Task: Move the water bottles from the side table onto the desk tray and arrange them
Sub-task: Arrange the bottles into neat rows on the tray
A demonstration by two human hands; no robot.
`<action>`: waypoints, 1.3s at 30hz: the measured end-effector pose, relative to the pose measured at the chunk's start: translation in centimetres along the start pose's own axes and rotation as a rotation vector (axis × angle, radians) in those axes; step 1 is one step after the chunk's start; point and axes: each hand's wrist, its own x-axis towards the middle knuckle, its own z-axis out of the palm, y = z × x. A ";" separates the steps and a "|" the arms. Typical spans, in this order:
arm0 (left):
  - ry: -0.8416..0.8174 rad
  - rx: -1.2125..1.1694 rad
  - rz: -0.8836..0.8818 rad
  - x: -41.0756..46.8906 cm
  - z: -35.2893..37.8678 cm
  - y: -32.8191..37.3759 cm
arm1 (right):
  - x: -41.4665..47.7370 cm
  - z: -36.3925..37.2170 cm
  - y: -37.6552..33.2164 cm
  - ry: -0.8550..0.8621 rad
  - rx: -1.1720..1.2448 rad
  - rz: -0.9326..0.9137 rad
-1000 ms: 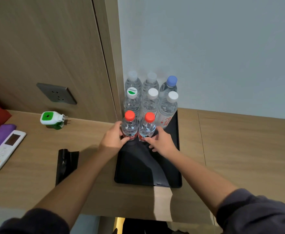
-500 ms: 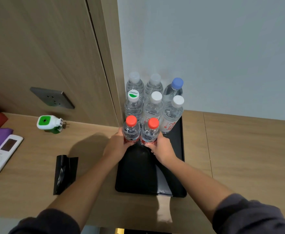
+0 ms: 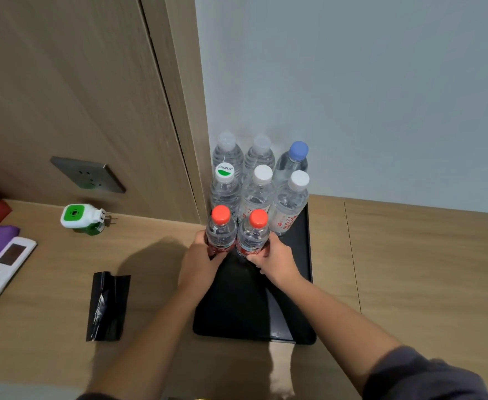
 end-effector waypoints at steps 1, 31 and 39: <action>0.029 -0.020 -0.015 -0.4 0.3 0.1 | 0.1 -0.2 0.2 0.004 0.009 0.015; 0.308 -0.160 -0.461 -3.2 8.1 6.8 | 6.0 -5.9 0.9 0.005 0.033 -0.020; 0.290 -0.112 -0.455 -3.5 7.7 6.5 | 5.7 -6.1 0.5 0.004 -0.031 -0.017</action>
